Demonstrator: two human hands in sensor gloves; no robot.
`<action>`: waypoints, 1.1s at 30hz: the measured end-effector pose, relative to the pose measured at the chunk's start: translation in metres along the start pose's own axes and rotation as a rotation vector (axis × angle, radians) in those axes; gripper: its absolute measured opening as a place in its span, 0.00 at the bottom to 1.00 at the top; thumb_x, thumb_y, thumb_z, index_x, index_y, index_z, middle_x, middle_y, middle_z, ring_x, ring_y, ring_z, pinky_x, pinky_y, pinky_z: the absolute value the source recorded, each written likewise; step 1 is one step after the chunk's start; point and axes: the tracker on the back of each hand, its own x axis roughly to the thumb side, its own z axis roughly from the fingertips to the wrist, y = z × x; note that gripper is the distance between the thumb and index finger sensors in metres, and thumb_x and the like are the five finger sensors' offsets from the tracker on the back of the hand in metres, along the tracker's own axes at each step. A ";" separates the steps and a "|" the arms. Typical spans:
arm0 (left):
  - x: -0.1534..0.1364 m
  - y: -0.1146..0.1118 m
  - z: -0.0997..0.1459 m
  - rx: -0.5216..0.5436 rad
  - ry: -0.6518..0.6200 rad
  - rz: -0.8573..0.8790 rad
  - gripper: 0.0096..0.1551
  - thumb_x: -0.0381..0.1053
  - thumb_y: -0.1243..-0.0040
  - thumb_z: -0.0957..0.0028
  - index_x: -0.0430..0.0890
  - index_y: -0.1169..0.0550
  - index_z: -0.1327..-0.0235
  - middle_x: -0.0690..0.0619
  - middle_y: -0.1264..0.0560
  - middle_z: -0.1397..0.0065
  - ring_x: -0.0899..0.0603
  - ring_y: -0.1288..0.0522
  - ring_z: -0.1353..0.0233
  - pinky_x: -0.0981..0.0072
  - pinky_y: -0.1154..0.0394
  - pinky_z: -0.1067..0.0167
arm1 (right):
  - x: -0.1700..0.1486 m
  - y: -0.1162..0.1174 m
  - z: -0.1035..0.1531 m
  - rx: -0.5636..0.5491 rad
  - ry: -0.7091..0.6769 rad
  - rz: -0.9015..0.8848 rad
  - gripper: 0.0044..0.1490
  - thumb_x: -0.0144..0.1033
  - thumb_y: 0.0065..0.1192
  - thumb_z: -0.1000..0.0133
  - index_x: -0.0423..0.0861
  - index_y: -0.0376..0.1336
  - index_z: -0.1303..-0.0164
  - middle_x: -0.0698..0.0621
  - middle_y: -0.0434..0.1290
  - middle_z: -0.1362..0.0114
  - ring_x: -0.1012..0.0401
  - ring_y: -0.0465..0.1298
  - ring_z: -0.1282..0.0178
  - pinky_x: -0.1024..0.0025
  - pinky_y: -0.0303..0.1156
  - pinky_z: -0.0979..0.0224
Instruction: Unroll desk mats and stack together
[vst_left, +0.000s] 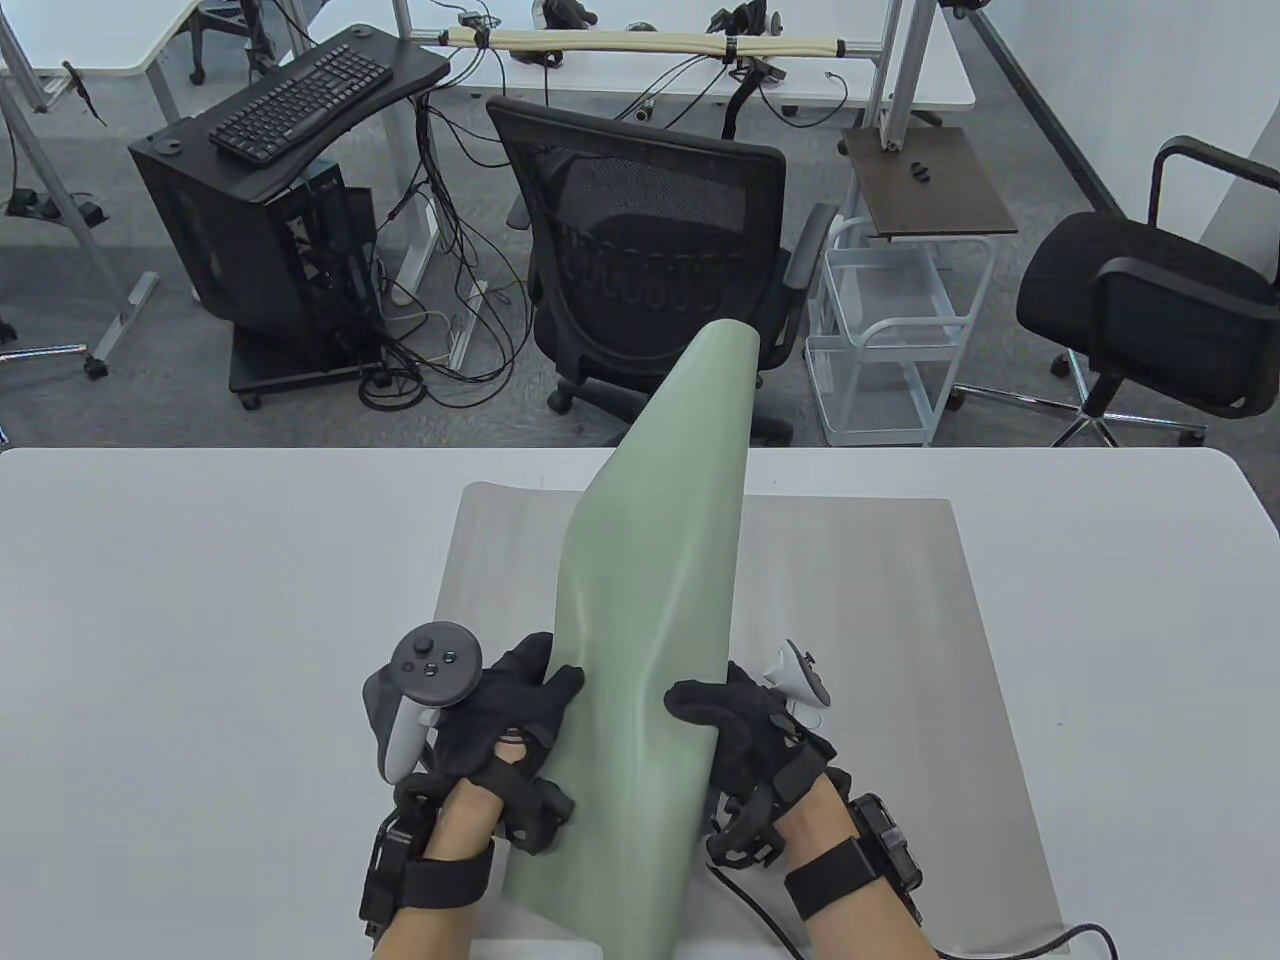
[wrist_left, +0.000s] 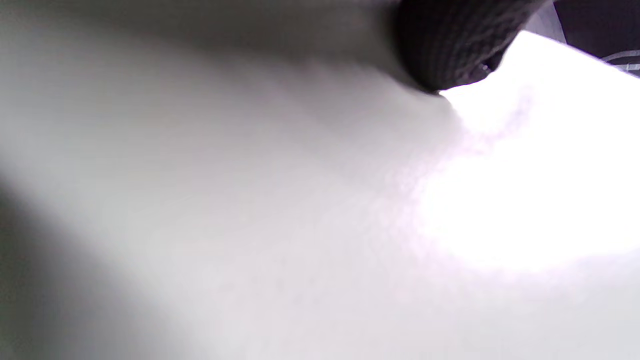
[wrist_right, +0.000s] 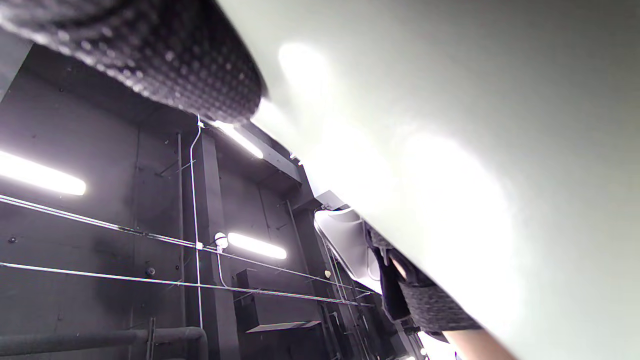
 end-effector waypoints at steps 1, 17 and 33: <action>-0.004 0.003 -0.003 -0.034 -0.006 0.042 0.21 0.56 0.39 0.53 0.58 0.26 0.47 0.56 0.16 0.45 0.50 0.11 0.59 0.65 0.13 0.61 | 0.000 -0.001 0.001 0.019 -0.006 -0.017 0.48 0.37 0.70 0.40 0.60 0.42 0.19 0.47 0.56 0.23 0.59 0.72 0.42 0.56 0.76 0.30; -0.039 0.013 -0.013 -0.110 0.008 0.278 0.22 0.56 0.36 0.52 0.55 0.23 0.45 0.61 0.10 0.60 0.54 0.14 0.78 0.69 0.16 0.78 | -0.011 -0.009 -0.001 -0.013 0.039 -0.048 0.58 0.38 0.58 0.35 0.60 0.18 0.26 0.40 0.51 0.19 0.45 0.68 0.26 0.42 0.70 0.25; -0.042 0.037 0.001 0.049 0.020 0.192 0.20 0.55 0.36 0.53 0.56 0.21 0.48 0.62 0.10 0.58 0.53 0.13 0.74 0.68 0.16 0.74 | -0.004 -0.021 -0.001 -0.077 0.039 -0.070 0.56 0.52 0.61 0.38 0.41 0.28 0.28 0.49 0.58 0.27 0.54 0.73 0.34 0.59 0.76 0.28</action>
